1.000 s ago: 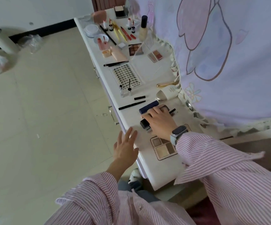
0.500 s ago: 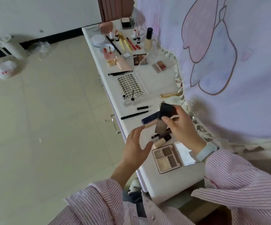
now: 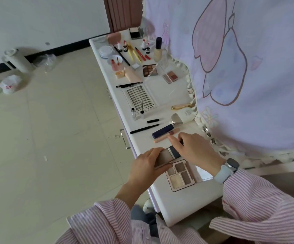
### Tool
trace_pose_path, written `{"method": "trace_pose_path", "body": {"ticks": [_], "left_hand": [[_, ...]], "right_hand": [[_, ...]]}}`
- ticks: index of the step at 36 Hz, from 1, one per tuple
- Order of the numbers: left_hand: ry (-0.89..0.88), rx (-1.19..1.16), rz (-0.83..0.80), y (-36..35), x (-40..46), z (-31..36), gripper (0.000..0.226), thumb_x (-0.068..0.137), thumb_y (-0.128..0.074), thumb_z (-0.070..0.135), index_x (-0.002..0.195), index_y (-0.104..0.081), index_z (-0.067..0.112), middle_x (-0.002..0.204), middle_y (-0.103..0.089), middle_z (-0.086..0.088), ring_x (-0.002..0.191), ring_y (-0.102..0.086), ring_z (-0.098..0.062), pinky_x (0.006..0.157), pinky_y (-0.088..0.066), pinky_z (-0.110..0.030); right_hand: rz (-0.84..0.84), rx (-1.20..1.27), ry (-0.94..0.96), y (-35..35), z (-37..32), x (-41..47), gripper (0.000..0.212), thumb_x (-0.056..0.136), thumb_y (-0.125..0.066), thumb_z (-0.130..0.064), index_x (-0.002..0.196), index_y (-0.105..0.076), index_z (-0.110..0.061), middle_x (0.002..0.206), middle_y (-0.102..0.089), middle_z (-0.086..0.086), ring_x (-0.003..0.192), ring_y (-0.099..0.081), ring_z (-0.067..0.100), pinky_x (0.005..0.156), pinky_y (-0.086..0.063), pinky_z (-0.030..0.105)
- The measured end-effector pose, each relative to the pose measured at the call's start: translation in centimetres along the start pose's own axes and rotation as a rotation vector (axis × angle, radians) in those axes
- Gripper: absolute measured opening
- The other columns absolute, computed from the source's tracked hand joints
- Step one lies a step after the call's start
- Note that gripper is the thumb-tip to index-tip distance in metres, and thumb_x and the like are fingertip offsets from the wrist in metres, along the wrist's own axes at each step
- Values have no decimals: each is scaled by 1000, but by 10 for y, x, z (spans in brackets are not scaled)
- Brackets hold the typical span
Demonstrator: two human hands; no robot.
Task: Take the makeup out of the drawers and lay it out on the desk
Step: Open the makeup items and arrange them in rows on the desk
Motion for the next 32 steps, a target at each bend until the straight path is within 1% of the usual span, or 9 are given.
{"method": "trace_pose_path", "body": {"ticks": [7,10,14,19,22,26,29,31,32], "left_hand": [[-21,-84,-56,19,0,-6,56,76,-68,49,121,-57,19,106,-64,4,85,-58,-12,75,-49,-26],[-54,-69,-60,26,4,-3,54,78,-68,47,121,-57,17,105,-64,1,85,-59,-15,76,-50,-29],[-81,-56,-66,35,5,-1,51,79,-68,45,121,-57,17,102,-64,1,81,-56,-12,73,-48,-26],[-40,247,-45,35,10,11,44,87,-58,43,122,-50,17,105,-61,0,86,-60,-23,77,-46,-32],[29,394,5,30,15,19,30,89,-51,29,113,-48,12,98,-62,-3,82,-58,-23,71,-37,-29],[73,330,1,31,18,16,26,84,-52,29,104,-49,14,87,-62,-1,69,-52,-20,62,-38,-25],[-1,317,-43,37,23,13,28,82,-54,28,106,-52,15,87,-65,0,73,-57,-20,64,-41,-25],[-16,308,-74,40,24,10,29,81,-55,28,107,-53,15,86,-65,0,71,-55,-20,64,-38,-24],[-16,306,-81,41,25,8,29,81,-55,27,107,-53,15,85,-65,-1,69,-52,-19,63,-36,-24]], "right_hand": [[54,162,133,-5,-3,-6,42,98,-32,-29,57,-31,-19,40,-28,-6,34,-32,14,41,-21,20],[85,216,126,-4,-7,-6,46,99,-26,-28,61,-43,-8,39,-34,-3,35,-35,13,43,-28,23],[123,229,120,-3,-8,-7,57,96,-18,-35,71,-54,1,41,-38,0,40,-44,25,44,-32,30],[13,354,-133,-1,-14,1,38,98,-25,-21,65,-42,-10,52,-48,3,48,-50,19,54,-40,34],[-171,453,-286,-1,-16,7,37,96,-30,-28,76,-52,-6,51,-53,5,37,-48,10,45,-39,23],[-79,298,-259,1,-20,11,42,95,-32,-28,60,-44,-9,54,-43,2,54,-42,18,54,-32,30],[8,246,-262,0,-21,7,31,99,-26,-23,86,-49,-8,65,-44,3,73,-48,27,65,-36,35],[31,355,-282,0,-21,7,27,97,-32,-9,119,-43,1,85,-57,11,79,-56,31,63,-37,33],[-20,295,-262,-1,-21,9,33,93,-39,0,126,-37,5,91,-59,17,75,-58,31,57,-36,31]]}}
Point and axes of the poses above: each hand's wrist, its own x-axis towards the middle knuckle, its own y-axis out of the back of the hand, z = x × y, the point moved 3 cm from there along x, towards the middle knuckle
